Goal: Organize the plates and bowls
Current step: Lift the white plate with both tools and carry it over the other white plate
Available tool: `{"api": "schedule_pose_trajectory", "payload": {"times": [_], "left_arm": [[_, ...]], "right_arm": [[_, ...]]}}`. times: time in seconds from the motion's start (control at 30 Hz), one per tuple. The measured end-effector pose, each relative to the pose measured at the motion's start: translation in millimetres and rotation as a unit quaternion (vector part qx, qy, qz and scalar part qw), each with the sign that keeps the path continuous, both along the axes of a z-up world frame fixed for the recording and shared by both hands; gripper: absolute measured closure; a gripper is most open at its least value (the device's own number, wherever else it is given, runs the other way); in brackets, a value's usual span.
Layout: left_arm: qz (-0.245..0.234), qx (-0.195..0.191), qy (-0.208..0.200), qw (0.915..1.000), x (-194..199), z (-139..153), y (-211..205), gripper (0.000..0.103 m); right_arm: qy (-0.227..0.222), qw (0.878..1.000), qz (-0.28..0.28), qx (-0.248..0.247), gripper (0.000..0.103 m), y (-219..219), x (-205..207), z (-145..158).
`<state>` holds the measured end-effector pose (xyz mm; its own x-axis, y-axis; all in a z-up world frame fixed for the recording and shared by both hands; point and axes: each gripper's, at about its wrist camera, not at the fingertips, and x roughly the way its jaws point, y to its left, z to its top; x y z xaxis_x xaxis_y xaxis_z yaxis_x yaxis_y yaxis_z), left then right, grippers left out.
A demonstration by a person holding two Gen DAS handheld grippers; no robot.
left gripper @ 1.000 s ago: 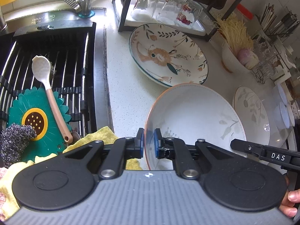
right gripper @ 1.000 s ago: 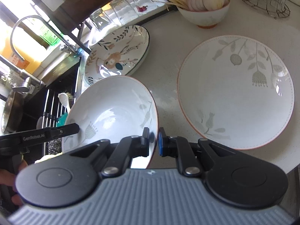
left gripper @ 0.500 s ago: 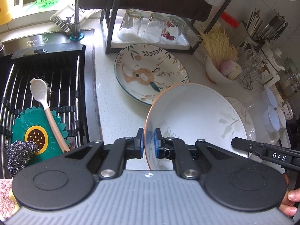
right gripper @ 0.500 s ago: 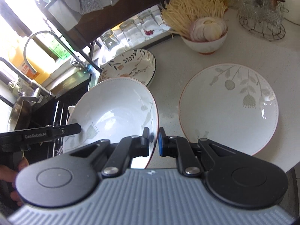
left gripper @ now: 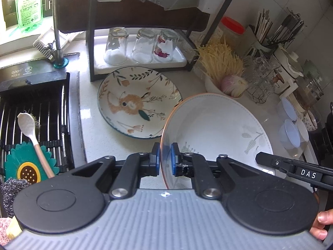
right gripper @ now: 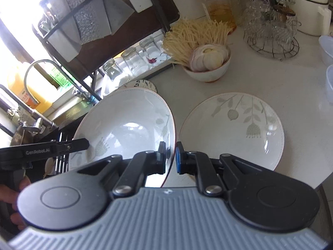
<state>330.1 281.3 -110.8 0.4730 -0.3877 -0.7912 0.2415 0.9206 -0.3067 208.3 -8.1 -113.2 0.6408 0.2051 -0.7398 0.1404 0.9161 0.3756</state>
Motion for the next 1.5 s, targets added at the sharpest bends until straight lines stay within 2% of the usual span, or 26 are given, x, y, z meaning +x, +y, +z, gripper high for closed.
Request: {"api": "schedule_pose_trajectory", "payload": {"times": [0.47,0.77,1.1,1.2,1.33,1.5], "left_arm": [[-0.038,0.004,0.006,0.9992,19.9,2.9,-57.7,0.091],[-0.053,0.016,-0.002,0.9985,17.9,-3.3,-92.8,0.091],[-0.054,0.02,0.038,0.9976,23.4,-31.9,-127.8,0.091],[-0.032,-0.001,0.083,0.996,33.5,-45.6,-131.8,0.091],[-0.038,0.025,0.088,0.9951,38.5,-55.3,-146.1,0.091],[-0.045,0.039,0.102,0.993,43.1,-64.9,-154.9,0.091]], "right_arm": [[-0.015,0.999,-0.03,0.0,0.091,-53.4,3.4,3.8],[-0.009,0.999,-0.05,-0.005,0.091,-79.3,0.3,-6.0],[0.022,0.998,-0.065,-0.014,0.09,-107.5,6.3,-28.9],[0.028,0.997,-0.064,-0.027,0.09,-112.2,10.2,-34.5],[0.04,0.996,-0.066,-0.032,0.09,-116.2,15.3,-43.8],[0.057,0.996,-0.067,-0.027,0.09,-123.4,15.3,-56.1]]}}
